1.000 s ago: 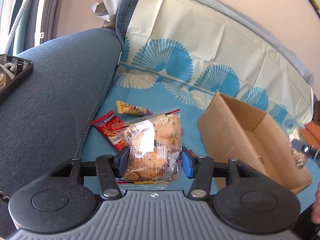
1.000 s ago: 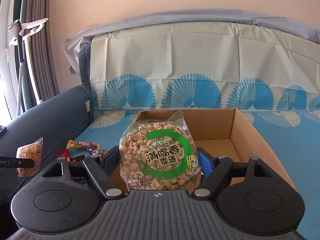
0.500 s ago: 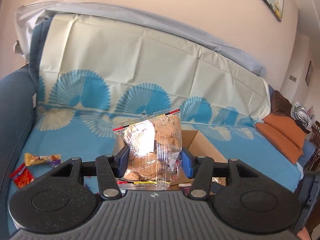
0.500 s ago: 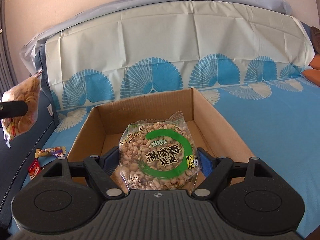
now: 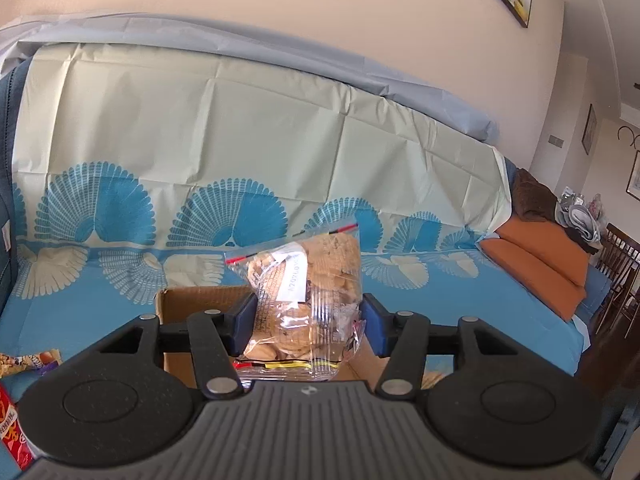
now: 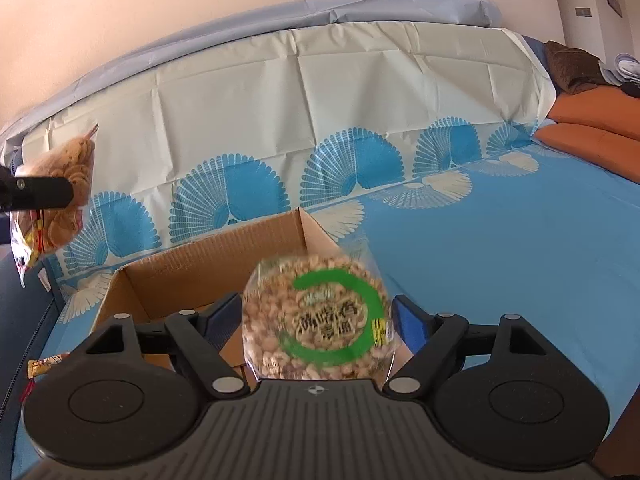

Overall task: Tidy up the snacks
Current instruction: 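Open both grippers to drop the nut pack and cookie bag into the box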

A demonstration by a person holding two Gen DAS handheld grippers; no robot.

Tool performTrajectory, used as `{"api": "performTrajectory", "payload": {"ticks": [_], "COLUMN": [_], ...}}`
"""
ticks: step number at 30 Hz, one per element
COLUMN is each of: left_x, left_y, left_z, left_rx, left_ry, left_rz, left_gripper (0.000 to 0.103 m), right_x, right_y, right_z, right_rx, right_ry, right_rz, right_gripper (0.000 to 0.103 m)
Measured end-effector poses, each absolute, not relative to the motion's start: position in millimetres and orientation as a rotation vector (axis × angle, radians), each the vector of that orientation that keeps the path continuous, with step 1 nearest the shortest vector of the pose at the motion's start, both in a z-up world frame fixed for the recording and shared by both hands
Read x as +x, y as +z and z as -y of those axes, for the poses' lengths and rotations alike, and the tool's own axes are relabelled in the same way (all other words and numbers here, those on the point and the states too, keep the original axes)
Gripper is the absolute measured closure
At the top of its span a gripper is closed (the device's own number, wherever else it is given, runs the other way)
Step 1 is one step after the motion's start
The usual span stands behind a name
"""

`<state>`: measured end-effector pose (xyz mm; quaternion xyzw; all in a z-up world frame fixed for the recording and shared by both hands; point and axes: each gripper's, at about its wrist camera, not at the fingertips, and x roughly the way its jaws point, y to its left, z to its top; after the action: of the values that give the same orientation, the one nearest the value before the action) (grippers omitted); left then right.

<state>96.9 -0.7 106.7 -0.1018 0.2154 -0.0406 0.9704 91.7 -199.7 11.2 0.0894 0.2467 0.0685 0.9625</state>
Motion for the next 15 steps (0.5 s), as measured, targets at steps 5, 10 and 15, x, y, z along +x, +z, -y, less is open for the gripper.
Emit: {"api": "performTrajectory", "payload": {"ticks": [5,10,15], "left_x": [89,36,-7], "left_y": [96,65,20], "left_z": [-5,-67,-165], "left_rx": [-0.206,-0.204,-0.236], "left_ry": [-0.093,0.001,0.185], "left_rz": [-0.392,-0.333,-0.429], "left_gripper": [0.005,0.041,0.076], "right_x": [91,89,84], "right_y": [10,10,11], "right_z": [195,190,177], "right_rx": [0.159,0.142,0.098], "right_ry": [0.127,0.134,0.174], "right_rz": [-0.497,-0.499,-0.477], "right_gripper": [0.010,0.010,0.024]}}
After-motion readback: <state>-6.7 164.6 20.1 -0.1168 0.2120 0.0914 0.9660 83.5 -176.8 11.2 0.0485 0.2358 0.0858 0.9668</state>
